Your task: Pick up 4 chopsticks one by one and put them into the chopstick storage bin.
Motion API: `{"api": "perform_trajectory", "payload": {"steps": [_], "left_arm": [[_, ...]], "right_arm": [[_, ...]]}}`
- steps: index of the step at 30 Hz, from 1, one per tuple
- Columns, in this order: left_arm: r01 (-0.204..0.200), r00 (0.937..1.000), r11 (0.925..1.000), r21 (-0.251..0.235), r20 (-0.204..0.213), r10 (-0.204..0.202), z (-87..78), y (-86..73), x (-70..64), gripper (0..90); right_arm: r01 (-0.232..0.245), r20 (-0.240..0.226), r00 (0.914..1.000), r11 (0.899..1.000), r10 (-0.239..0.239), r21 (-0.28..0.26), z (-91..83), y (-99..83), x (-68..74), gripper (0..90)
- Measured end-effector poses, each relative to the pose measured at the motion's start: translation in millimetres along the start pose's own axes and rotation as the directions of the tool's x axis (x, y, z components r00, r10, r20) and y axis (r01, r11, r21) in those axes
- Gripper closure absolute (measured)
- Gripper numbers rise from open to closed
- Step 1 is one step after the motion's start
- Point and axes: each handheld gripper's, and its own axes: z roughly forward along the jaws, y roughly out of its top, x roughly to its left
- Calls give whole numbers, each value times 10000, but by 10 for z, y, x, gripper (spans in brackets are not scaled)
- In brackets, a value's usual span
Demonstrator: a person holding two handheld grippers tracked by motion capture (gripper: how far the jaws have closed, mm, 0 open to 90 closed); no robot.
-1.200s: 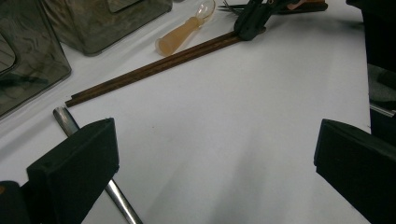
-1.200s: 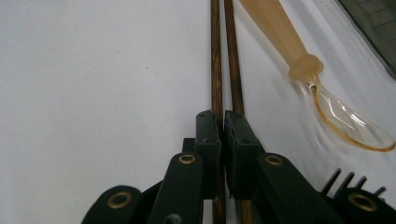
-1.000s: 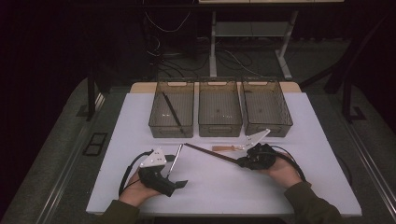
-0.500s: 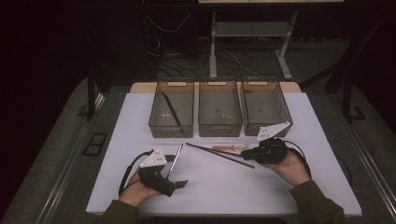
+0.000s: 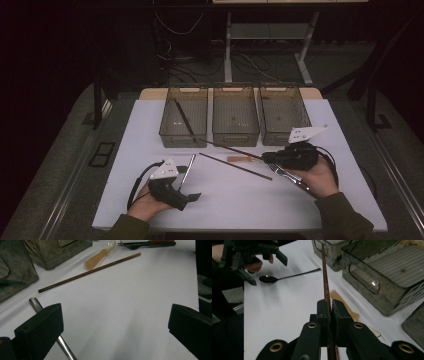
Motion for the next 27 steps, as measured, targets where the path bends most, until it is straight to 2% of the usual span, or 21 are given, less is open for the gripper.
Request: {"api": "perform_trajectory", "payload": {"steps": [9, 13, 18, 22, 27], "left_arm": [[64, 10000, 10000, -43, -54, -64, -1, -1, 1, 0], [82, 9999, 10000, -36, -62, -83, 0, 1, 0, 0], [168, 9998, 9998, -109, -60, -168, 0, 0, -8, 0], [184, 9998, 9997, -149, -56, -185, 3, 0, -12, 0], [123, 9999, 9998, -137, -36, -123, 2, 5, -9, 0]], "right_arm": [[-162, 395, 9991, 9990, 178, -427, -39, 132, -17, 853], [-247, 583, 9979, 9987, 273, -443, -23, 203, -23, 853], [-425, 833, 9954, 9979, 465, -490, 60, 261, -34, 853], [-606, 1002, 9926, 9948, 686, -814, 107, 304, -47, 853], [-701, 1555, 9844, 9938, 829, -858, 201, 395, -64, 853]]}}
